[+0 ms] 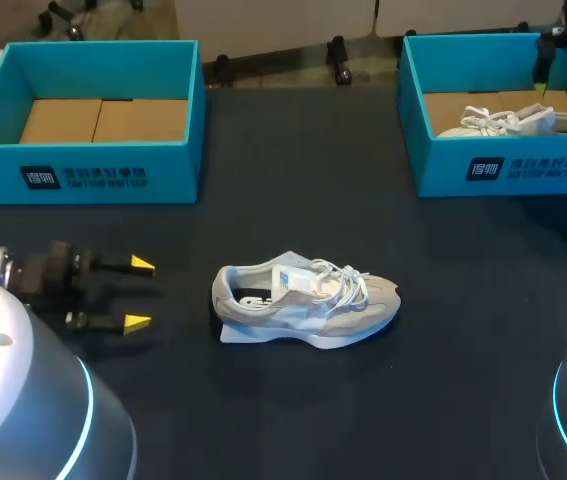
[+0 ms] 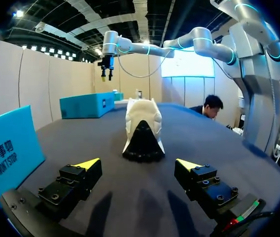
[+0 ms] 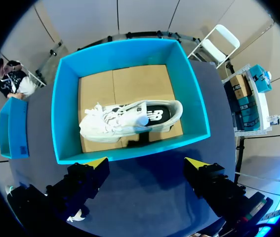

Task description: Take the shoe out of the shoebox, open the shoe tongue, remove and reinsert the insole, then place the shoe into the shoebox

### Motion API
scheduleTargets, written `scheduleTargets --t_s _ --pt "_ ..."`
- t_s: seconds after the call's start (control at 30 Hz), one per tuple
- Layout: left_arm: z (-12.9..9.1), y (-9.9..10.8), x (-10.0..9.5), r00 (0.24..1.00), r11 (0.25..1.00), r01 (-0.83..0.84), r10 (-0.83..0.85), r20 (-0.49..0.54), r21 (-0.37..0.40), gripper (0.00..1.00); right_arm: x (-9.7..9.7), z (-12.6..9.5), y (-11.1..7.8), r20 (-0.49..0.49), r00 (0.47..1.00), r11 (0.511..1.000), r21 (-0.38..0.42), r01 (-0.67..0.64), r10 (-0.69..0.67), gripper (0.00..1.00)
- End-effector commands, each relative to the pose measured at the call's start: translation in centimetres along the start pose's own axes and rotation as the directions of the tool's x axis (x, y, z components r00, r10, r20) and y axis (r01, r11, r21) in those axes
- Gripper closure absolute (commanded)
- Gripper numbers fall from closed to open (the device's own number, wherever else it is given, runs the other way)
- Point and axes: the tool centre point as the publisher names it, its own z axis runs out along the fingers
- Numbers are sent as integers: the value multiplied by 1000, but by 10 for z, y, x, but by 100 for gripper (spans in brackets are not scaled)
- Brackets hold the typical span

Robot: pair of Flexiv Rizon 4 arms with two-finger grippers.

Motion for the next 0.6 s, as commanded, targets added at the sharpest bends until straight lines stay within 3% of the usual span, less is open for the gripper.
scheduleTargets --t_s 0.03,0.6 --pt "18 2 0 1000 1000 3 -3 7 -7 0 0 0 -1 0 1000 1000 -2 -1 1 0" --pt "71 -1 4 1000 1000 11 -11 -5 -4 0 0 0 -1 0 1000 1000 -2 -1 1 0"
